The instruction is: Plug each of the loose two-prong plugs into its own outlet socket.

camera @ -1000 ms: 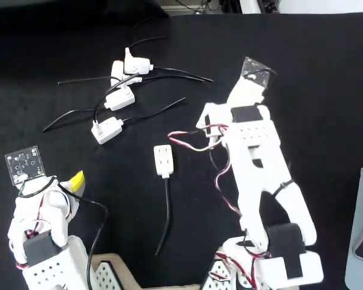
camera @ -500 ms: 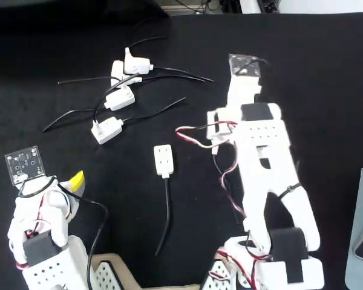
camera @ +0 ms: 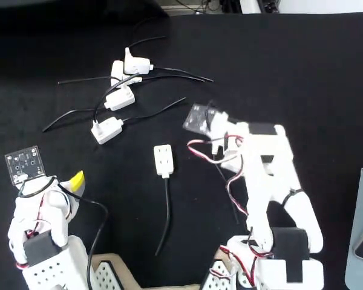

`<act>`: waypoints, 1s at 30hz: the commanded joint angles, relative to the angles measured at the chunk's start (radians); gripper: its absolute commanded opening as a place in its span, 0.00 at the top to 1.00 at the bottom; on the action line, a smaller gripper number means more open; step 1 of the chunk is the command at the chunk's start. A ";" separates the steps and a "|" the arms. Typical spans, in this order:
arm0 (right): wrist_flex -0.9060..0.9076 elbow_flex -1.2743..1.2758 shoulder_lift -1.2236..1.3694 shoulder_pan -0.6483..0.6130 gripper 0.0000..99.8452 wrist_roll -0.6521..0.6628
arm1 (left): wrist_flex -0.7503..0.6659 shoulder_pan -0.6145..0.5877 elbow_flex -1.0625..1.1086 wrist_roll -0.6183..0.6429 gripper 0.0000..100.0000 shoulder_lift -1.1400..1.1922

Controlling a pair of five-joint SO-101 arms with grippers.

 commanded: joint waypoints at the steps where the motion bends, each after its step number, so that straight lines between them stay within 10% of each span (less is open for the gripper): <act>1: -0.281 0.091 -0.028 0.009 0.67 0.115 | -0.061 -0.004 0.019 0.003 0.65 -0.008; 20: -0.350 -0.035 0.229 -0.141 0.67 0.126 | -0.071 -0.004 0.027 0.003 0.65 -0.008; 30: -0.348 -0.071 0.231 -0.293 0.67 -0.341 | -0.071 -0.002 0.027 -0.014 0.65 -0.008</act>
